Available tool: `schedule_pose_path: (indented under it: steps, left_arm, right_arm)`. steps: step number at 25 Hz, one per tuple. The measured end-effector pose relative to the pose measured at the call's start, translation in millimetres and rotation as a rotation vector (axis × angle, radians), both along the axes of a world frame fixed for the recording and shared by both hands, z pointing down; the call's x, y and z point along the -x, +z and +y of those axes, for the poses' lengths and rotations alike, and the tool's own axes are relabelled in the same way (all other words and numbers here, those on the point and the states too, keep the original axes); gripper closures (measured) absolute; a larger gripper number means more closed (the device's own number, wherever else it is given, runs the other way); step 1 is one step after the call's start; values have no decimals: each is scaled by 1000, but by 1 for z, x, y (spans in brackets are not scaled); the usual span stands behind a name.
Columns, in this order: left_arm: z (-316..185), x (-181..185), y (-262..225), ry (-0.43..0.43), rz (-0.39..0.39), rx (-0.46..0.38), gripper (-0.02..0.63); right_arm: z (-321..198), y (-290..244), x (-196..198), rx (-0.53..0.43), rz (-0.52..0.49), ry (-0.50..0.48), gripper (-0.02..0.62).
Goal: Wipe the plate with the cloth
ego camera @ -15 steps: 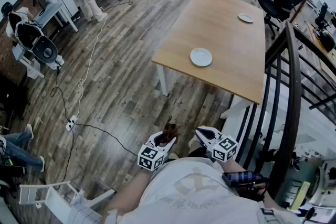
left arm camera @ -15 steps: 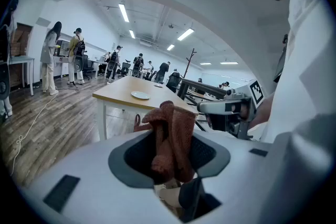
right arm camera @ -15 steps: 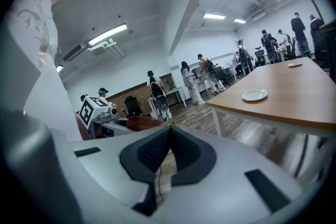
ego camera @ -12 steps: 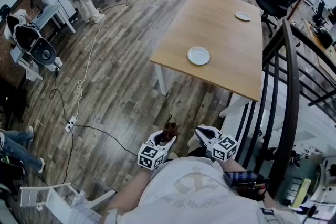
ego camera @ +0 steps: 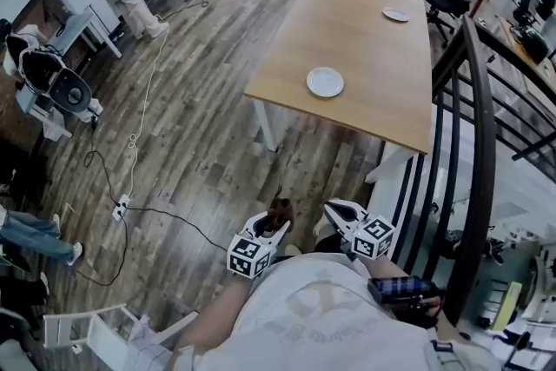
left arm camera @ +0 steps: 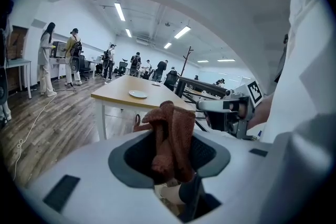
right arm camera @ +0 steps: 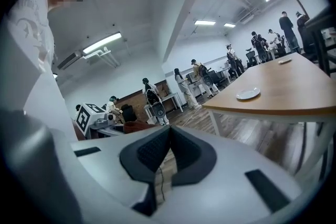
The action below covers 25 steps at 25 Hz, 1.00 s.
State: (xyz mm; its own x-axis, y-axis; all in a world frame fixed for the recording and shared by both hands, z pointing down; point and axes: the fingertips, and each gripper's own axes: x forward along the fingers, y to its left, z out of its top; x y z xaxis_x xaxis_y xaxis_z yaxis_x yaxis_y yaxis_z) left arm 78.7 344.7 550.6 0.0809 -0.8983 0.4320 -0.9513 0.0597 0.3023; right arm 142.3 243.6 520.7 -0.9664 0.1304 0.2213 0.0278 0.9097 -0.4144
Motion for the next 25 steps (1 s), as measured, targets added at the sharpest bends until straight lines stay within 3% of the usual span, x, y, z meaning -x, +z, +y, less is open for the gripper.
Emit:
schedule_pose_path:
  steps: [10,17,25]
  left_arm:
    - [-7,5,1,0,20,7,436]
    - [-22,34,10,-24,40,51,436]
    - [-88,70,-14,-32,5,25,437]
  right_arm:
    - [-13,21,-1,26,91,25,583]
    - [-29,21,39,34,97,-19,583]
    - [-93,14,76,64,82,-15,583]
